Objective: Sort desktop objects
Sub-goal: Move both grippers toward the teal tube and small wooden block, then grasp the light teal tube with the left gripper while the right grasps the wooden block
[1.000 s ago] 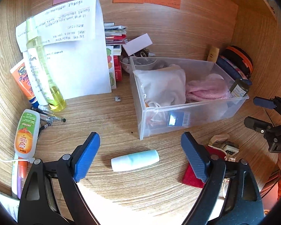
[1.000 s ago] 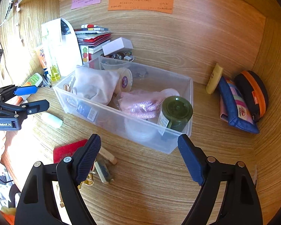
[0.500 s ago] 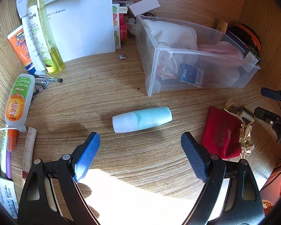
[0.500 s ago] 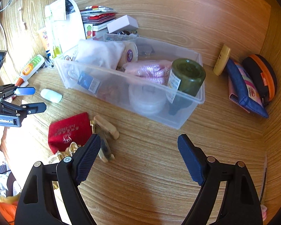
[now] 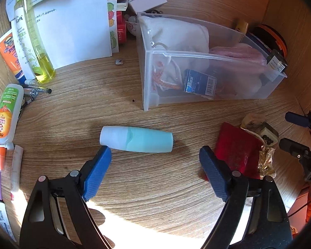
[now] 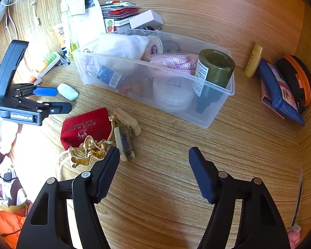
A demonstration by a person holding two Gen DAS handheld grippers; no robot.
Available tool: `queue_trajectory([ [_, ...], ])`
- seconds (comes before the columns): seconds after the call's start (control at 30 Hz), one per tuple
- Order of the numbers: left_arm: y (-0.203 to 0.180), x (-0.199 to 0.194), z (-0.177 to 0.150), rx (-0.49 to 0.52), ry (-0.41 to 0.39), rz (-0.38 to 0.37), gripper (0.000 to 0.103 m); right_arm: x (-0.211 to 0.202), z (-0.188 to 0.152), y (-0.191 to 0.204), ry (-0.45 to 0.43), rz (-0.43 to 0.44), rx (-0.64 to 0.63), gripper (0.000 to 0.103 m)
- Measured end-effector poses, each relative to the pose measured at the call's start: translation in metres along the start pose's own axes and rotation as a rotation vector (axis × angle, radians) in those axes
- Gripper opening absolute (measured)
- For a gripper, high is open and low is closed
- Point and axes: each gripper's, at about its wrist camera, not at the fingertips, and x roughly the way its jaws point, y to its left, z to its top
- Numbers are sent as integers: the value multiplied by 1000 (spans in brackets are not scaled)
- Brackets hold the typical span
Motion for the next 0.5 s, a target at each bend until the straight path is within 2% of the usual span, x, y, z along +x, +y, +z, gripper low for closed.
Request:
queue_trajectory([
  [0.13,-7,3,3,29,-6,21,71,1,-2,2,2,27,-5,64],
  [0.2,-10,3,3,50,-6,30,70,4,-2,4,16,40,-13,57],
  [0.3,-6,2,2,59,-3,33,70,11,-2,7,40,45,-25,52],
  [0.4,3,2,3,48,0,47,70,19,-1,8,57,50,-27,44],
  [0.5,11,1,4,27,-1,51,70,24,1,10,58,66,-25,40],
])
